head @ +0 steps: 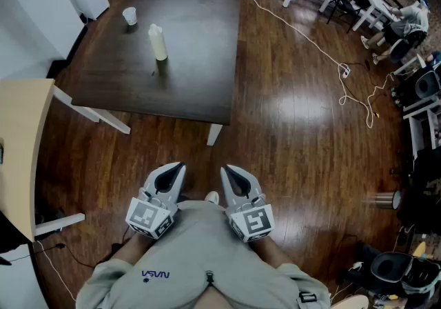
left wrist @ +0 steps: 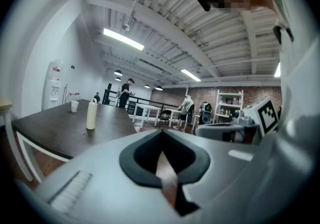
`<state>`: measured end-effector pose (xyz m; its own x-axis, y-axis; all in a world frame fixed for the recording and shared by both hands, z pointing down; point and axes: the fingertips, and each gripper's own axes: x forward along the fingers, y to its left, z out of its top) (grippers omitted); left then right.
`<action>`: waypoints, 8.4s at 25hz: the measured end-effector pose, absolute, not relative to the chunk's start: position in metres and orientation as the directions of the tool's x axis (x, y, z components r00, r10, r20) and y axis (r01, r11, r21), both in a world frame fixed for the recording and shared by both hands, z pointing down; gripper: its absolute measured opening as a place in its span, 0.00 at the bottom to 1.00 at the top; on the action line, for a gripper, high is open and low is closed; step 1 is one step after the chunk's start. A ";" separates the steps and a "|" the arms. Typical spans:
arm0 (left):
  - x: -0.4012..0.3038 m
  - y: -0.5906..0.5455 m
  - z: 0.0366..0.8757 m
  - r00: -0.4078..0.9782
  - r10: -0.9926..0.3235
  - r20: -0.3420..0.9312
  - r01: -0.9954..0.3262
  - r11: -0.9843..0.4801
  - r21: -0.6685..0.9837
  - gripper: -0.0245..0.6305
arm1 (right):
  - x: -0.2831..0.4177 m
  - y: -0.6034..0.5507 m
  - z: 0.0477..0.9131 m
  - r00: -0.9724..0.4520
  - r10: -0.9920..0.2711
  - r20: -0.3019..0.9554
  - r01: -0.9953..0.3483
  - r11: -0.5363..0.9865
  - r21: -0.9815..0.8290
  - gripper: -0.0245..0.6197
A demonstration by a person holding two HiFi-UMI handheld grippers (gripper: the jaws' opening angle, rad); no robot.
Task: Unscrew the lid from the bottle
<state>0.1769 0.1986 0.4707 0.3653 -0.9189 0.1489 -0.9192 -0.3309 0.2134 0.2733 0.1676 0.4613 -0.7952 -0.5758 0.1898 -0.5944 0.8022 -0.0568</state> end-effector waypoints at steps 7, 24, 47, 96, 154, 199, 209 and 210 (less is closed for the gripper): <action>0.143 0.183 0.465 0.339 -0.929 0.150 -0.929 -0.305 0.210 0.04 | 0.250 0.145 0.458 -0.787 -0.588 0.187 -0.608 0.791 -0.071 0.04; 0.034 0.145 0.455 0.315 -0.943 0.108 -0.928 -0.282 0.242 0.04 | 0.126 0.108 0.442 -0.804 -0.549 0.228 -0.567 0.824 -0.015 0.04; -0.080 0.109 0.457 0.185 -0.970 0.154 -0.967 -0.152 0.204 0.04 | 0.007 0.068 0.462 -0.875 -0.431 0.220 -0.455 0.887 -0.074 0.04; -0.143 -0.105 0.511 0.592 -0.766 0.251 -0.806 -0.557 0.199 0.05 | -0.044 -0.113 0.536 -0.601 -0.709 0.369 -0.770 0.637 -0.031 0.34; -0.076 -0.099 0.418 0.839 -0.537 0.094 -0.540 -0.796 0.274 0.56 | -0.116 -0.063 0.557 -0.819 -0.104 0.565 -0.245 0.953 -0.180 0.51; -0.077 -0.110 0.379 0.649 -0.757 0.076 -0.748 -0.618 0.242 0.50 | -0.106 -0.083 0.513 -0.689 -0.300 0.660 -0.453 0.889 -0.069 0.51; -0.075 -0.075 0.351 0.878 -0.476 -0.041 -0.454 -0.858 0.240 0.54 | -0.111 -0.034 0.492 -0.852 0.056 0.520 -0.113 0.951 -0.287 0.51; -0.077 -0.071 0.348 0.901 -0.431 -0.054 -0.408 -0.882 0.236 0.55 | -0.111 -0.027 0.488 -0.861 0.103 0.498 -0.062 0.951 -0.303 0.51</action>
